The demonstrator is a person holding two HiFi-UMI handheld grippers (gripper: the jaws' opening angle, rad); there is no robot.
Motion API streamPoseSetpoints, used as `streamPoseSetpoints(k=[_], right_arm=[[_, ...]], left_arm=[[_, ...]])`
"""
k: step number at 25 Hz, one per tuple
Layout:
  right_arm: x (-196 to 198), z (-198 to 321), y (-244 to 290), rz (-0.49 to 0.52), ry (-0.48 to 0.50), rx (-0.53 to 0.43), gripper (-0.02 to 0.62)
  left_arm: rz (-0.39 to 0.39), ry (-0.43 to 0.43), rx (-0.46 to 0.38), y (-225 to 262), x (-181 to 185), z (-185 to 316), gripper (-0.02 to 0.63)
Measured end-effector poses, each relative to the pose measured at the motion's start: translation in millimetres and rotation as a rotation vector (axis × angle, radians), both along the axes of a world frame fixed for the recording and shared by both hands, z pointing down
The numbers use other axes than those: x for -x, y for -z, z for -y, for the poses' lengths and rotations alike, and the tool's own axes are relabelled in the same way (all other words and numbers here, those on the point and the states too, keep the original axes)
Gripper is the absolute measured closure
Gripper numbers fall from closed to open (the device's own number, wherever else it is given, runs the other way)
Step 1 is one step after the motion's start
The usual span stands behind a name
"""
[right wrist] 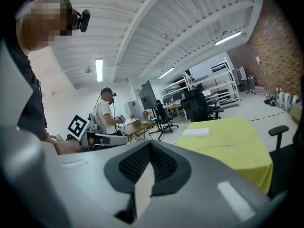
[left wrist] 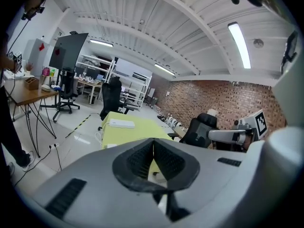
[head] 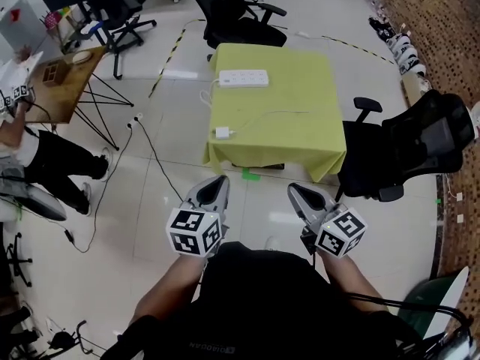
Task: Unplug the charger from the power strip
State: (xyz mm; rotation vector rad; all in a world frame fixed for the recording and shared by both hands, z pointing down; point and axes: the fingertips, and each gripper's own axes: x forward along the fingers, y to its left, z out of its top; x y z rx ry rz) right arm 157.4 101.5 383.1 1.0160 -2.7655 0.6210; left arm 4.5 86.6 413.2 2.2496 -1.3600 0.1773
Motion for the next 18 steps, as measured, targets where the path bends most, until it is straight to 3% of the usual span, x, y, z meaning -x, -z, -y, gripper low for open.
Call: streamPoseSetpoints(k=[10,18], right_arm=[[-27.1,1.2,-4.5,0.032,0.005,-0.004,0.594],[-21.9,-4.4,-3.6,0.042,0.03,0.005,0.594]], left_arm=[[0.051,-0.012,-0.001,4.0,-24.0,-6.2,0.598],[0.067,-0.032,-0.002,10.0,-30.5,-4.1,0.598]])
